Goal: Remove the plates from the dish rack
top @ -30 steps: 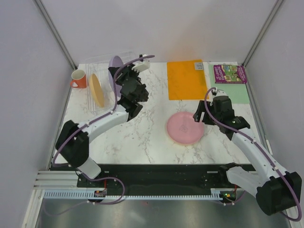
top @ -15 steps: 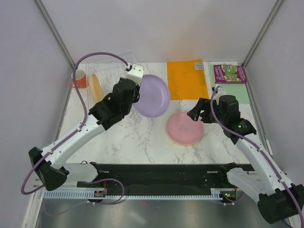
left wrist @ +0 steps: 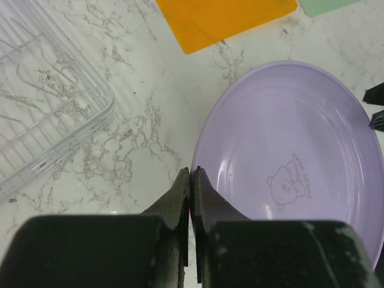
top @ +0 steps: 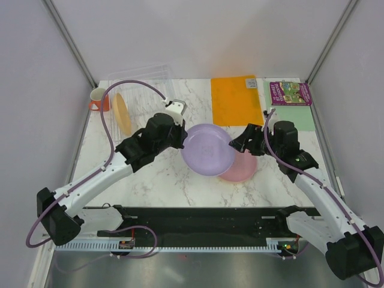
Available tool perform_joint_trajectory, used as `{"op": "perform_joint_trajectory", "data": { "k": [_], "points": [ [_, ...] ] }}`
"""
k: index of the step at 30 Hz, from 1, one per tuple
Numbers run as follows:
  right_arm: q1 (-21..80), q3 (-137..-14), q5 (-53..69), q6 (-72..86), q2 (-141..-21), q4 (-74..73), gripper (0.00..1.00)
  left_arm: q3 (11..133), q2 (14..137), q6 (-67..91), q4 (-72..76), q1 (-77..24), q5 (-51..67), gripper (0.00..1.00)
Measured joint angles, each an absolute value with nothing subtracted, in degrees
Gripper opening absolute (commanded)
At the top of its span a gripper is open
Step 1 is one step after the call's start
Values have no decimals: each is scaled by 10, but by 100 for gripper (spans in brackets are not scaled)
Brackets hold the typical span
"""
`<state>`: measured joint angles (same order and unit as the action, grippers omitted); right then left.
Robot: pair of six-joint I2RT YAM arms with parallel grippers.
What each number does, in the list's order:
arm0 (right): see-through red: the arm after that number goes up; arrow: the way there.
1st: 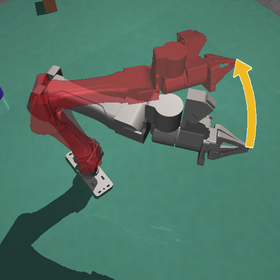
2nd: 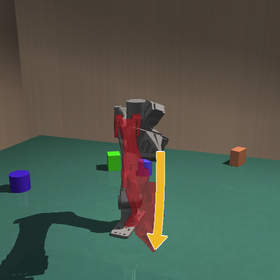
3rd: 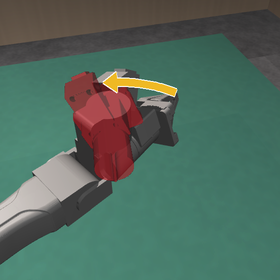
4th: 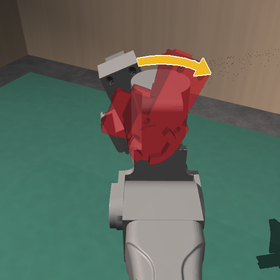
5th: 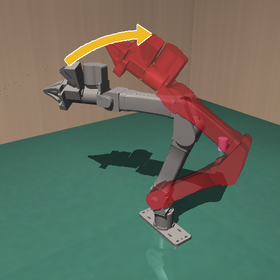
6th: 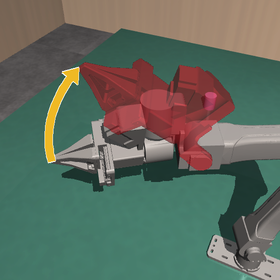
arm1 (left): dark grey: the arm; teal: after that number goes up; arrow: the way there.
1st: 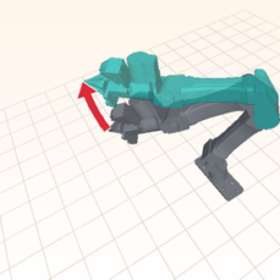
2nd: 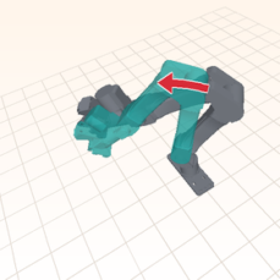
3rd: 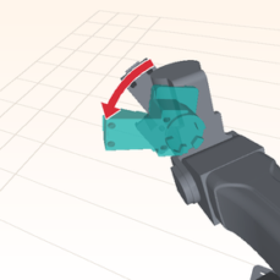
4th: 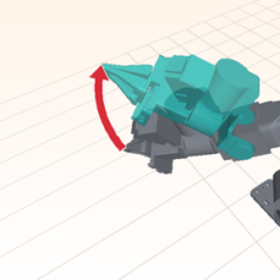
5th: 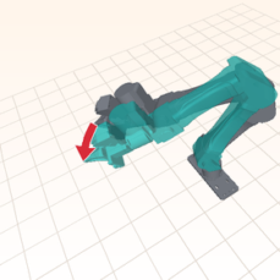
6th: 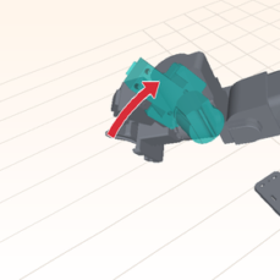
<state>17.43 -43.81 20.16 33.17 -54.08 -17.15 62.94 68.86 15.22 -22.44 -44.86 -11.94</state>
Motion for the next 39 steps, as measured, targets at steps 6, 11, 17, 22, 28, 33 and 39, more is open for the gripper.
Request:
{"op": "perform_joint_trajectory", "data": {
  "k": [6,11,17,22,28,33,39],
  "points": [
    [178,-425,224,342,-552,-155,79,627,677,170,-196,-449,-98,2],
    [186,-412,271,357,-562,-128,18,608,677,177,-172,-449,-84,2],
    [188,-409,288,371,-561,-127,0,597,679,183,-157,-447,-85,61],
    [192,-428,213,350,-541,-192,0,587,674,194,-152,-449,-117,100],
    [191,-468,68,314,-537,-278,0,525,602,194,-187,-449,-212,100],
    [191,-468,7,307,-575,-313,0,484,498,195,-210,-449,-261,100],
    [181,-432,-14,315,-591,-314,0,466,389,195,-230,-449,-307,100]
  ]
}}
